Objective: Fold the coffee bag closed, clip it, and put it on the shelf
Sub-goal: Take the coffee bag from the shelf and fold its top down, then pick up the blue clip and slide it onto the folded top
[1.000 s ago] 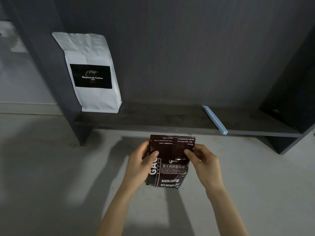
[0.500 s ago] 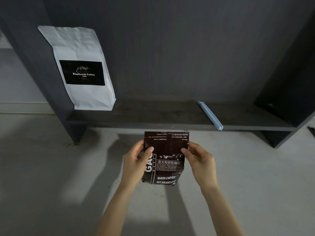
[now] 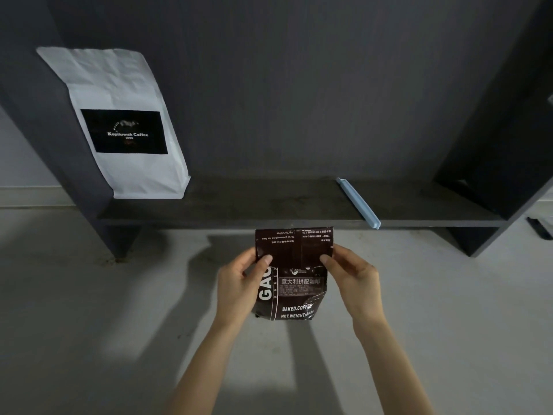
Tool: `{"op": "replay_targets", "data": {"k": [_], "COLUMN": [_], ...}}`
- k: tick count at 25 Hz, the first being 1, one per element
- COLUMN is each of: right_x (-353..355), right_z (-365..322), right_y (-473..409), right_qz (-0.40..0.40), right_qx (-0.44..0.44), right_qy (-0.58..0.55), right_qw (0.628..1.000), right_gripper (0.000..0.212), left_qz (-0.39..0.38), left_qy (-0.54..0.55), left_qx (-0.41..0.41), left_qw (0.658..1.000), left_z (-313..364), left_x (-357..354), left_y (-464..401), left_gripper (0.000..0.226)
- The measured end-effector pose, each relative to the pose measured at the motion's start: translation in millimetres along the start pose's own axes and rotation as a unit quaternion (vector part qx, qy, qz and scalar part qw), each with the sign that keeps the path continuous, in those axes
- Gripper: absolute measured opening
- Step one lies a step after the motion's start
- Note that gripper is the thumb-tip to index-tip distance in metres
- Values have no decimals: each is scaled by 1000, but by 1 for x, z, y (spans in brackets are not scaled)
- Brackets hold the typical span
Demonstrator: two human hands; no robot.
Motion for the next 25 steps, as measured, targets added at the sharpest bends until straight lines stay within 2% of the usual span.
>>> {"op": "replay_targets", "data": {"k": [3, 6, 8, 11, 13, 21, 25], "right_x": [6, 28, 43, 56, 57, 53, 53], "right_z": [-5, -21, -31, -28, -22, -12, -10], "right_y": [-9, -26, -39, -64, -76, -90, -86], "right_qz": [-12, 81, 141, 148, 129, 114, 132], "right_qx": [19, 70, 103, 54, 17, 40, 41], "right_qy": [19, 87, 182, 286, 322, 371, 337], "right_qw": [1000, 991, 968, 945, 938, 921, 931], "right_gripper": [18, 12, 19, 43, 50, 31, 30], "left_qz": [-2, -6, -5, -3, -4, -7, -10], "left_qy": [-3, 0, 0, -4, -3, -11, -15], "left_qx": [9, 17, 20, 19, 16, 10, 11], "left_qw": [1000, 1000, 1000, 1000, 1000, 1000, 1000], "left_z": [0, 0, -2, -2, 0, 4, 5], "left_x": [0, 1, 0, -1, -1, 0, 0], "left_y": [-4, -7, -6, -5, -5, -3, -1], "left_gripper": [24, 23, 26, 25, 28, 29, 32]}}
Point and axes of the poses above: each hand's wrist, its own y-axis away from the middle knuckle, its own x-axis out of the back of the hand, z = x × y, the point moved 3 cm from there along -y, towards the middle knuckle, and after that the axes turned 6 degrees about -y, right-handed, at the moved point
